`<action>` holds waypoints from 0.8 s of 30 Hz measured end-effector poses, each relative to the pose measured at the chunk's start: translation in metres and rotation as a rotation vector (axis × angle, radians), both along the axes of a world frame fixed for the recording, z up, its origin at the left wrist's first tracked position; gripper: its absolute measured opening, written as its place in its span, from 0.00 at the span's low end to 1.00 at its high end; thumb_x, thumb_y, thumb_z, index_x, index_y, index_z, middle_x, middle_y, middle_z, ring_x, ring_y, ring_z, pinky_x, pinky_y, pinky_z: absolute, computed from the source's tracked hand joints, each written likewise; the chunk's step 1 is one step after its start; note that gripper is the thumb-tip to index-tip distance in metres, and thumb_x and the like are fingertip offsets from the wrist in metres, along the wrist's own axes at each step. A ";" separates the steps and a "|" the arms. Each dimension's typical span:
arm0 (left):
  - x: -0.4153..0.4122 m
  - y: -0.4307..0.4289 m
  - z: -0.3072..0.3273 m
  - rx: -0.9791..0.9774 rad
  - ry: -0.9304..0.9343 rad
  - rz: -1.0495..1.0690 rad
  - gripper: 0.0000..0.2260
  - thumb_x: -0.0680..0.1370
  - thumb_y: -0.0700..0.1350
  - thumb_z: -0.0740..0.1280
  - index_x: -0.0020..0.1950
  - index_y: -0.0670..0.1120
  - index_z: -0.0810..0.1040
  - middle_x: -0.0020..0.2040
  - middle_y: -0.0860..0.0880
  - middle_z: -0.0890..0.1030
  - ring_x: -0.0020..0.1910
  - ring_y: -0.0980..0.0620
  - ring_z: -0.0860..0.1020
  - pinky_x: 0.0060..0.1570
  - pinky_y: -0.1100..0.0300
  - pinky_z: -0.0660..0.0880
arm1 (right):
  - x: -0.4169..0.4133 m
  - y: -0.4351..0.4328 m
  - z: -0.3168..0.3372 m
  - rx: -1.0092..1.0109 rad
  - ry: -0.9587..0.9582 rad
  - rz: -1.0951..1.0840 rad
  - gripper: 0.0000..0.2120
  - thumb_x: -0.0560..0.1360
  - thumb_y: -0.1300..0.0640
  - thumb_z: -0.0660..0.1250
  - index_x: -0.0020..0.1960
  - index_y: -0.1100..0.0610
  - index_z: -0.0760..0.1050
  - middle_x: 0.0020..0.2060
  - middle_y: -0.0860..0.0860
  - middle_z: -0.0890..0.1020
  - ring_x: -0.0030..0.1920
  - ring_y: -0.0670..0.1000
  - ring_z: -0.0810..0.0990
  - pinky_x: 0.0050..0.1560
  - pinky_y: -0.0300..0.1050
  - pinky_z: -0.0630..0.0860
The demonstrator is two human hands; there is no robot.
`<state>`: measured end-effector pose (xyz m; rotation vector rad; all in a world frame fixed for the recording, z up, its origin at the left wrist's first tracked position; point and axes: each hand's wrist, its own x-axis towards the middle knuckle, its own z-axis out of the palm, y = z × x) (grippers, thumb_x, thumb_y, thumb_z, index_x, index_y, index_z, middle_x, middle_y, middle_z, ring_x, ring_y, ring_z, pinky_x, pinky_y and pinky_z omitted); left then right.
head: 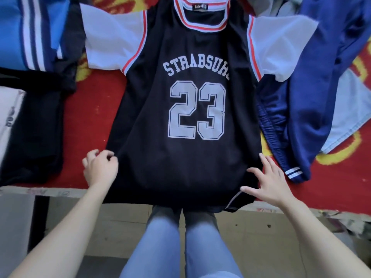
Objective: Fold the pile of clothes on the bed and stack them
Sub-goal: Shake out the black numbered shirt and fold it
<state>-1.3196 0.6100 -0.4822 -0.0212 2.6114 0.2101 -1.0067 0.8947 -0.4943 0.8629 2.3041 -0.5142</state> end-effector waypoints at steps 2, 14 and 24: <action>-0.012 0.027 0.000 0.039 0.018 -0.041 0.12 0.76 0.42 0.61 0.57 0.44 0.79 0.69 0.42 0.66 0.67 0.40 0.62 0.65 0.49 0.62 | -0.015 0.013 0.001 0.007 0.011 0.057 0.52 0.55 0.17 0.40 0.60 0.51 0.76 0.74 0.58 0.57 0.75 0.60 0.53 0.70 0.57 0.56; -0.089 0.149 -0.013 0.044 -0.036 -0.330 0.21 0.77 0.44 0.60 0.71 0.47 0.66 0.73 0.44 0.61 0.70 0.42 0.58 0.65 0.48 0.61 | -0.170 0.171 0.005 0.116 0.481 -0.923 0.27 0.75 0.53 0.64 0.70 0.60 0.61 0.66 0.59 0.67 0.62 0.58 0.70 0.54 0.49 0.68; -0.133 0.206 -0.022 -0.017 -0.056 -0.429 0.24 0.78 0.45 0.59 0.74 0.49 0.60 0.75 0.44 0.58 0.72 0.43 0.55 0.67 0.47 0.59 | -0.220 0.229 -0.021 -0.236 0.649 -1.598 0.18 0.68 0.62 0.72 0.54 0.63 0.70 0.48 0.55 0.74 0.42 0.53 0.74 0.35 0.44 0.74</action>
